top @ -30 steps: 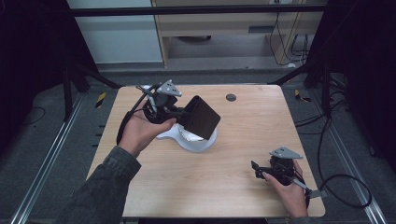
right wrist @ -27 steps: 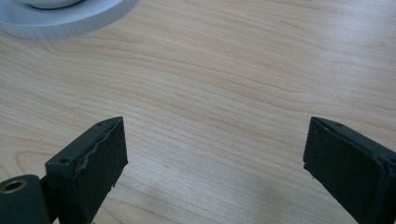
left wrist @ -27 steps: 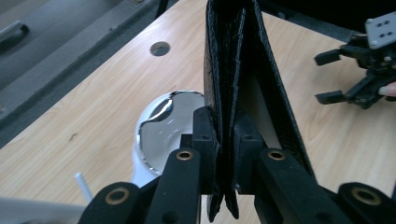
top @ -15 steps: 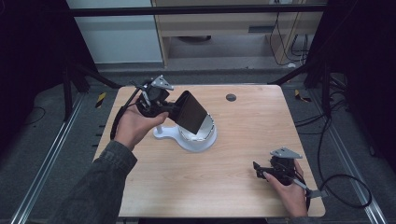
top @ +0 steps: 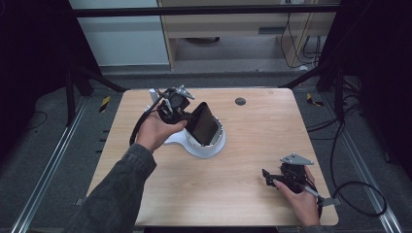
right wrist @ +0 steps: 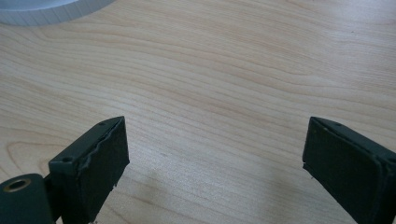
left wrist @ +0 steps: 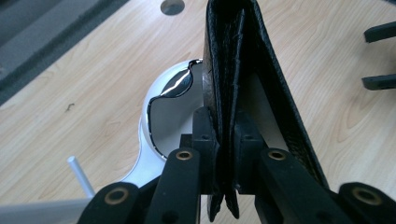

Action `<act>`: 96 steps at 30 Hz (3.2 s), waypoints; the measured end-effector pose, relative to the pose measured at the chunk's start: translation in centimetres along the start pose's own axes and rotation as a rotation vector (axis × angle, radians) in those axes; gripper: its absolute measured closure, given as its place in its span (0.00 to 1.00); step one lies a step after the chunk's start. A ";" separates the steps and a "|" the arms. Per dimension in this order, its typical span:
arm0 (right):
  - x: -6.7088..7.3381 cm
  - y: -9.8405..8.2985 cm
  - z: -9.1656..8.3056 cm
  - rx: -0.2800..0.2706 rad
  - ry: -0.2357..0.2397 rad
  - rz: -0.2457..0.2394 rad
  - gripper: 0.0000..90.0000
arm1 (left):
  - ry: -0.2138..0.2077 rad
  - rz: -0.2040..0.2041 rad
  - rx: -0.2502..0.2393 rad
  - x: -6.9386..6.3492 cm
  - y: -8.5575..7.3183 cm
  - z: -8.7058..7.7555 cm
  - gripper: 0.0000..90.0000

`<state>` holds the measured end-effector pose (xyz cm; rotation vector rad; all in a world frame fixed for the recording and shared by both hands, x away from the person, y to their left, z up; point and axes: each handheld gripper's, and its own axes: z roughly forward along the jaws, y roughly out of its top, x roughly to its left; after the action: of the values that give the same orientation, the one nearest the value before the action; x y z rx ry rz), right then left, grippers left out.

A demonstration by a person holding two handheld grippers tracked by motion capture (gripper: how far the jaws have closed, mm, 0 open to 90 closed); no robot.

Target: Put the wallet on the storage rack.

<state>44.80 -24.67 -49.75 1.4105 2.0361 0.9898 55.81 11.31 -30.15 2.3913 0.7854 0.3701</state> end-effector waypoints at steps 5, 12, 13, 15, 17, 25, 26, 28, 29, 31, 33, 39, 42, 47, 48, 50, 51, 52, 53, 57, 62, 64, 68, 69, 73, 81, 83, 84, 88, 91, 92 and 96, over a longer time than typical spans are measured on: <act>-0.2 -0.1 0.0 0.003 0.005 0.007 0.08 | -0.017 -0.011 0.015 0.5 0.7 0.9 0.91; 0.1 -0.1 0.4 0.017 0.017 -0.008 0.08 | -0.002 -0.059 -0.003 1.9 0.7 1.4 0.87; 0.2 -0.1 0.4 0.018 0.017 -0.009 0.08 | 0.003 -0.071 -0.019 2.0 0.6 1.4 0.85; 0.3 -0.1 0.3 0.018 0.019 -0.016 0.08 | 0.034 -0.078 -0.050 1.9 0.5 1.3 0.76; 0.3 0.0 0.3 0.022 0.021 -0.017 0.08 | 0.053 -0.076 -0.067 1.8 0.4 1.2 0.69; 0.5 0.0 0.5 0.031 0.022 -0.030 0.08 | 0.089 -0.070 -0.139 1.6 -0.2 -0.3 0.64; 0.5 0.0 0.5 0.032 0.022 -0.030 0.08 | 0.094 -0.072 -0.151 1.6 -0.2 -0.6 0.64; 0.5 0.0 0.5 0.034 0.025 -0.032 0.08 | 0.103 -0.074 -0.174 1.6 -0.3 -1.0 0.64; 0.6 0.0 0.5 0.036 0.025 -0.033 0.08 | 0.100 -0.075 -0.181 1.6 -0.3 -1.2 0.63; 0.6 0.0 0.5 0.036 0.026 -0.032 0.08 | 0.106 -0.073 -0.197 1.5 -0.3 -1.5 0.62; 0.6 -0.1 0.6 0.038 0.025 -0.035 0.09 | 0.106 -0.076 -0.221 1.2 -0.3 -1.8 0.58; 0.8 -0.1 0.6 0.042 0.026 -0.040 0.09 | 0.101 -0.043 -0.247 0.1 -0.7 -2.4 0.41; 0.8 -0.1 0.7 0.049 0.033 -0.030 0.09 | 0.116 -0.027 -0.253 -0.3 -1.2 -2.5 0.28; 0.9 -0.1 0.8 0.049 0.029 -0.044 0.08 | 0.108 -0.024 -0.257 -0.6 -2.2 -2.5 0.14; 0.9 -0.1 0.8 0.050 0.029 -0.046 0.08 | 0.113 -0.028 -0.261 -0.6 -2.4 -2.5 0.13; 0.9 -0.1 0.8 0.052 0.031 -0.047 0.08 | 0.104 -0.037 -0.270 -0.8 -3.0 -2.6 0.09; 0.9 -0.2 0.9 0.054 0.032 -0.050 0.08 | 0.095 -0.039 -0.274 -0.9 -3.2 -2.5 0.09; 0.9 -0.2 0.9 0.055 0.031 -0.050 0.08 | 0.092 -0.038 -0.273 -1.0 -3.5 -2.5 0.08; 0.9 -0.2 0.9 0.057 0.032 -0.049 0.08 | 0.089 -0.037 -0.272 -1.2 -3.7 -2.5 0.08; 1.0 -0.2 1.0 0.062 0.036 -0.045 0.08 | 0.085 -0.035 -0.290 -1.9 -4.8 -2.6 0.07; 1.0 -0.3 1.0 0.066 0.034 -0.052 0.08 | 0.080 -0.015 -0.284 -3.3 -6.5 -2.3 0.06; 1.0 -0.3 1.0 0.068 0.033 -0.048 0.08 | 0.067 -0.005 -0.279 -3.8 -7.1 -2.1 0.06; 1.0 -0.4 1.2 0.076 0.033 -0.052 0.07 | 0.067 0.011 -0.254 -4.6 -8.3 -1.5 0.05; 1.0 -0.4 1.2 0.080 0.032 -0.052 0.07 | 0.067 0.012 -0.251 -4.7 -8.5 -1.4 0.05; 0.9 -0.4 1.2 0.082 0.033 -0.048 0.07 | 0.056 0.006 -0.237 -5.0 -9.8 -0.7 0.04; 0.9 -0.5 1.3 0.086 0.032 -0.042 0.05 | 0.047 0.004 -0.170 -5.3 -12.5 1.3 0.04; 0.9 -0.5 1.3 0.087 0.029 -0.044 0.05 | 0.044 -0.001 -0.159 -5.3 -13.2 1.8 0.04; 1.0 -0.4 1.3 0.091 0.032 -0.038 0.05 | 0.045 -0.005 -0.154 -5.2 -13.4 2.0 0.04; 0.9 -0.5 1.4 0.087 0.027 -0.049 0.05 | 0.042 -0.010 -0.133 -4.9 -14.8 2.8 0.04; 0.9 -0.5 1.4 0.089 0.024 -0.051 0.05 | 0.040 -0.026 -0.123 -4.5 -16.0 3.3 0.05; 0.9 -0.5 1.4 0.090 0.025 -0.051 0.05 | 0.037 -0.034 -0.120 -4.4 -16.3 3.5 0.05; 0.9 -0.4 1.4 0.087 0.027 -0.053 0.05 | 0.031 -0.077 -0.115 -3.6 -18.0 3.9 0.05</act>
<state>45.19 -23.48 -50.95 1.3858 2.1482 0.9134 46.51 19.12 -44.52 2.2461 0.8449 0.4108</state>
